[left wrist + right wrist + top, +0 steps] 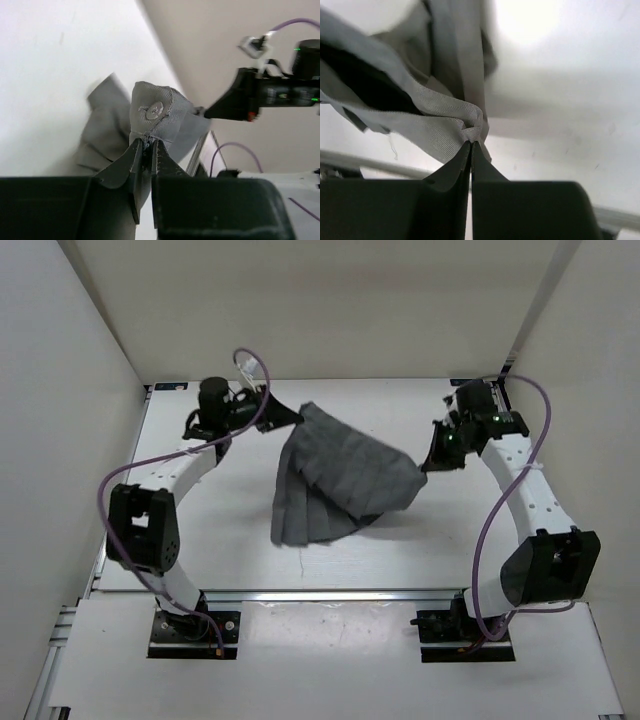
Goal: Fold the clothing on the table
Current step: Flatten the skirt out
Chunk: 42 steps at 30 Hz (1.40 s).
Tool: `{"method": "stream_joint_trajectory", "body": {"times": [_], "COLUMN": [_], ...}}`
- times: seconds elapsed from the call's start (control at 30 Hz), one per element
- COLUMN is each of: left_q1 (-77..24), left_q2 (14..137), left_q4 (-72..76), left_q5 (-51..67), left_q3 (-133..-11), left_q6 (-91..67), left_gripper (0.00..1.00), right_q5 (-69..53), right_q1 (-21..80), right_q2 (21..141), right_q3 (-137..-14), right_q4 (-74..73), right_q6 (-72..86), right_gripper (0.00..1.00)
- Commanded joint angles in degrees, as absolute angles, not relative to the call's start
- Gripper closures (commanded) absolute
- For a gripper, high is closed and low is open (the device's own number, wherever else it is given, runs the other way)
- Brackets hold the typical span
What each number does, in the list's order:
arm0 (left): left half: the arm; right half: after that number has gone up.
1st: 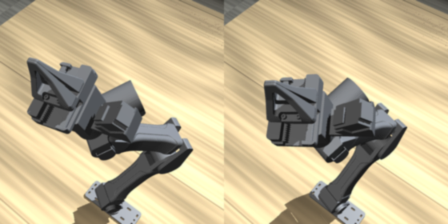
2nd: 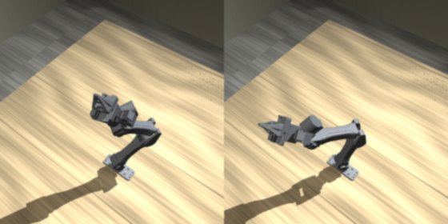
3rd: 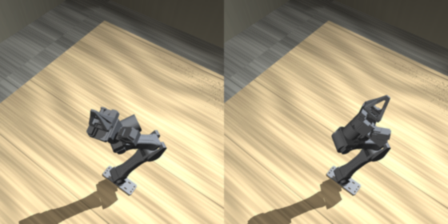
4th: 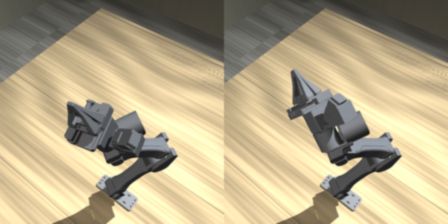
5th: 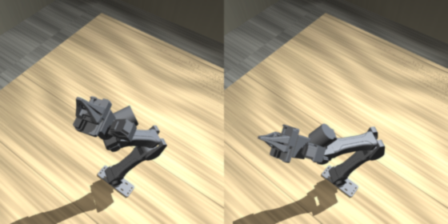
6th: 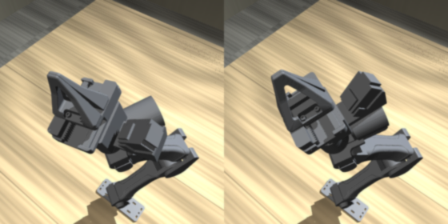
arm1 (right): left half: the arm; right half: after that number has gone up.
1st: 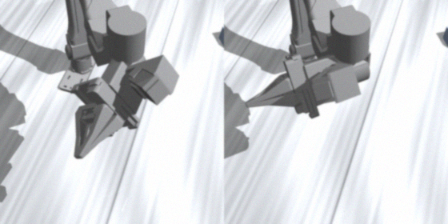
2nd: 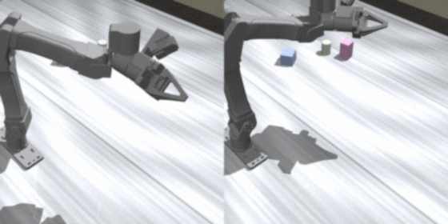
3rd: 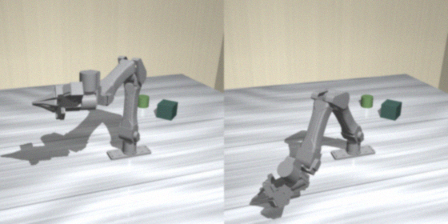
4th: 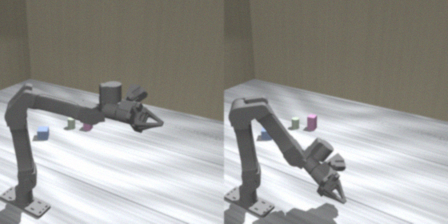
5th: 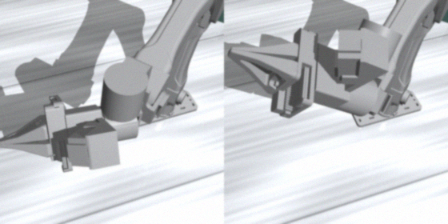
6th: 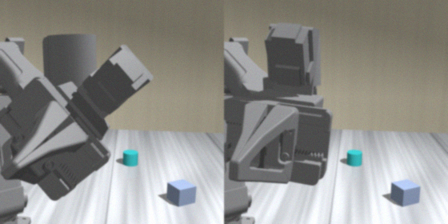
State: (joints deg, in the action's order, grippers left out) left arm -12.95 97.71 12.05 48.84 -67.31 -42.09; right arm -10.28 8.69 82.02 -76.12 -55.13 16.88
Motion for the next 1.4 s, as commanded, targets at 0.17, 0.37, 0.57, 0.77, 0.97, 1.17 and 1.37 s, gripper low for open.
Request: {"method": "stream_joint_trajectory", "body": {"times": [0.17, 0.37, 0.57, 0.77, 0.97, 1.17, 1.37], "left_q1": [-5.63, -4.57, -4.13, -4.39, -4.05, -3.6, -5.01], "left_q2": [93.34, 89.66, 82.37, 73.13, 68.99, 74.6, 93.2], "left_q4": [32.66, 30.13, 43.82, 56.05, 59.51, 34.39, 15.02], "left_q5": [53.96, 53.61, 56.68, 60.2, 60.38, 56.35, 45.54], "left_q3": [-73.21, -66.73, -59.15, -58.71, -60.46, -59.68, -65.9], "left_q6": [-62.47, -61.43, -72.48, -85.06, -90.88, -72.82, -56.95], "left_gripper": [1.0, 1.0, 1.0, 1.0, 1.0, 1.0, 1.0], "right_q5": [-2.03, -4.22, -0.2, 7.89, 13.27, 3.84, -16.01], "right_q1": [7.38, 8.17, 13.69, 20.91, 24.43, 15.61, 2.2], "right_q2": [87.45, 79.92, 67.53, 53.37, 45.97, 58.34, 78.0], "right_q3": [-104.92, -95.75, -86.67, -82.97, -82.53, -82.89, -76.64], "right_q4": [-52.91, -40.64, -37.88, -38.32, -34.11, -34.9, -21.64], "right_q6": [10.81, 11.33, 8.44, 7.56, 6.24, 5.18, 11.69], "right_gripper": [1.0, 1.0, 1.0, 1.0, 1.0, 1.0, 1.0]}}
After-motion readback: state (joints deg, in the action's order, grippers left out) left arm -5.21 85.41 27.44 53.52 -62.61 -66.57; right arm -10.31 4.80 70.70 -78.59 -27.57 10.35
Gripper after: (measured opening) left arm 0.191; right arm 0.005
